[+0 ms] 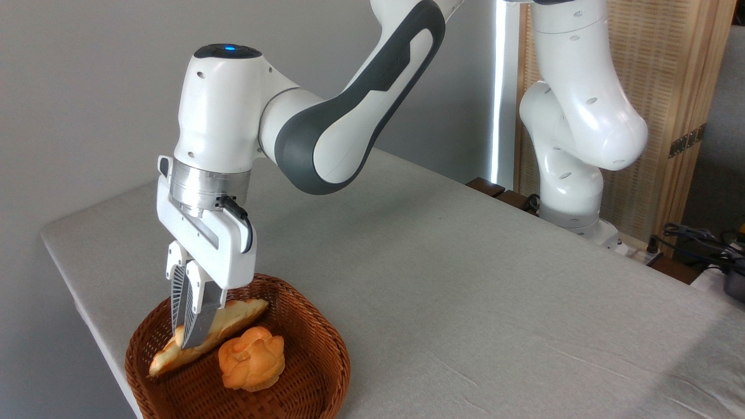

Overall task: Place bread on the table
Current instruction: 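Close the gripper around the long bread roll in the basket, then lift the bread roll out of the basket and carry it away, then lower the bread roll onto the table and open the gripper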

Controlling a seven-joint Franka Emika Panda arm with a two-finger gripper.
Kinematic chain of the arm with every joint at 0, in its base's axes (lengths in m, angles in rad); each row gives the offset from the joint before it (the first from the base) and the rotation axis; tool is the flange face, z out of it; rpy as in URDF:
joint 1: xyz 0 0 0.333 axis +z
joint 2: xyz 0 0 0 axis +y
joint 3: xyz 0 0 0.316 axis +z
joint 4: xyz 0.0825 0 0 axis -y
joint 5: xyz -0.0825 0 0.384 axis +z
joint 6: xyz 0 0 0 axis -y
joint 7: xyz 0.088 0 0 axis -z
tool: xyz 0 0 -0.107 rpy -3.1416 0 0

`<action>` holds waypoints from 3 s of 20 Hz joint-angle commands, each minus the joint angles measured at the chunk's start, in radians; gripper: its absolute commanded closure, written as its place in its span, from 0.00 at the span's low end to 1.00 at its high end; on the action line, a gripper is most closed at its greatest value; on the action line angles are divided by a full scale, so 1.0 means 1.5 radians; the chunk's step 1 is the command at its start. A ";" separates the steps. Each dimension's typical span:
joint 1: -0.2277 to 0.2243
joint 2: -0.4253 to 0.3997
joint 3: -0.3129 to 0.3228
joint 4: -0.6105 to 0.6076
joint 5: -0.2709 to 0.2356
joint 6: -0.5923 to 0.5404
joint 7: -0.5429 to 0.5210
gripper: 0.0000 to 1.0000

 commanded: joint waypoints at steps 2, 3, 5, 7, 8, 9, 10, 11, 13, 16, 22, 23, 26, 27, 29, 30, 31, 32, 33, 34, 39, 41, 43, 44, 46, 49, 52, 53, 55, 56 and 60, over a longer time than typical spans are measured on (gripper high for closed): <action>0.000 -0.045 0.000 0.003 -0.044 -0.045 -0.004 0.84; 0.000 -0.057 0.000 0.005 -0.047 -0.052 -0.003 0.83; 0.000 -0.073 0.001 0.008 -0.052 -0.059 -0.005 0.82; 0.000 -0.090 0.002 0.008 -0.064 -0.069 -0.005 0.82; 0.000 -0.101 0.002 0.008 -0.068 -0.081 -0.005 0.82; 0.000 -0.107 0.002 0.008 -0.068 -0.089 -0.005 0.82; 0.000 -0.120 0.003 0.008 -0.068 -0.109 -0.005 0.82; 0.000 -0.132 0.004 0.007 -0.067 -0.132 -0.004 0.82; 0.000 -0.149 0.004 0.006 -0.067 -0.173 -0.003 0.79; -0.002 -0.170 0.005 0.004 -0.066 -0.241 -0.002 0.78; -0.004 -0.237 0.005 -0.029 -0.066 -0.375 0.002 0.78; -0.004 -0.242 0.005 -0.039 -0.066 -0.381 0.002 0.78; -0.007 -0.271 0.005 -0.086 -0.065 -0.388 0.004 0.78; -0.008 -0.276 0.005 -0.096 -0.064 -0.388 0.005 0.77; -0.010 -0.291 0.002 -0.137 -0.063 -0.389 0.008 0.71; -0.011 -0.292 0.002 -0.145 -0.063 -0.388 0.008 0.71; -0.015 -0.292 0.001 -0.159 -0.060 -0.388 0.009 0.71; -0.024 -0.289 0.001 -0.167 -0.059 -0.386 0.009 0.71; -0.027 -0.282 0.001 -0.170 -0.059 -0.383 0.009 0.66; -0.028 -0.273 0.001 -0.172 -0.059 -0.379 0.009 0.49; -0.038 -0.234 0.001 -0.171 -0.059 -0.327 0.007 0.07; -0.038 -0.226 0.001 -0.169 -0.059 -0.314 0.007 0.00; -0.038 -0.218 0.001 -0.169 -0.058 -0.308 0.008 0.00; -0.038 -0.216 0.001 -0.168 -0.056 -0.308 0.009 0.00; -0.038 -0.214 0.001 -0.167 -0.023 -0.306 0.009 0.00; -0.038 -0.218 0.001 -0.160 -0.018 -0.306 0.008 0.00; -0.037 -0.228 0.006 -0.118 -0.018 -0.308 0.008 0.00; -0.036 -0.230 0.007 -0.113 -0.018 -0.308 0.009 0.00; -0.031 -0.239 0.008 -0.102 -0.017 -0.308 0.010 0.00; -0.030 -0.239 0.009 -0.102 -0.015 -0.308 0.010 0.00; -0.029 -0.239 0.027 -0.084 0.018 -0.294 0.025 0.00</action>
